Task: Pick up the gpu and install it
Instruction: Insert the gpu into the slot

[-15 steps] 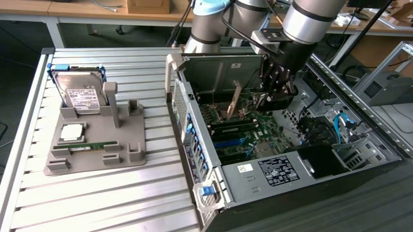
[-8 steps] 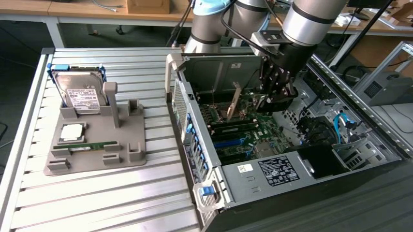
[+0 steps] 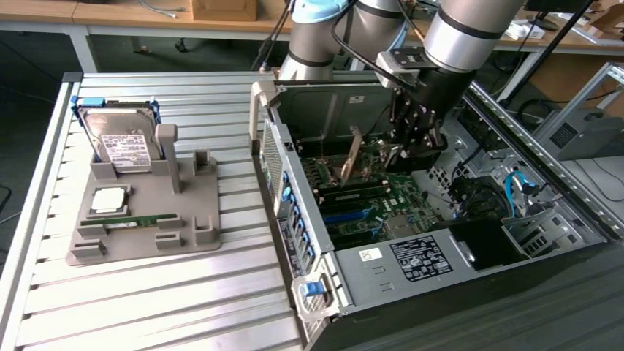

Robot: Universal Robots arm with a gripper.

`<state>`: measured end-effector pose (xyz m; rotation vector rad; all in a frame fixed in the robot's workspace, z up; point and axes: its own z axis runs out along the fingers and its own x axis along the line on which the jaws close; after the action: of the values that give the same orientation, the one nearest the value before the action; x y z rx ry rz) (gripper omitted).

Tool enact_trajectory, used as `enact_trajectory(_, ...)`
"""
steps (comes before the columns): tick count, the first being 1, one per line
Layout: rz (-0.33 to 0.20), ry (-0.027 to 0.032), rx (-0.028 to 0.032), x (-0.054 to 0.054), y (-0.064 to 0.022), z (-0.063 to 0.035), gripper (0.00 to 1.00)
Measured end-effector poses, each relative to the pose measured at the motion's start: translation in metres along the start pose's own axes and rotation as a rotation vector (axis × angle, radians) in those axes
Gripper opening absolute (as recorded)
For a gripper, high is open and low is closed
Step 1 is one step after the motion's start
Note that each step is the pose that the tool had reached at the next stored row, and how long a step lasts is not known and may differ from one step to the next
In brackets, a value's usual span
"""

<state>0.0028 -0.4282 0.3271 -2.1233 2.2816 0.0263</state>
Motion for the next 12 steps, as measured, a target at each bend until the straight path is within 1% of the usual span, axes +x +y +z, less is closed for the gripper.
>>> enact_trajectory(12,0.0,0.0,0.0,0.0021,0.0021,0.0039,0.3)
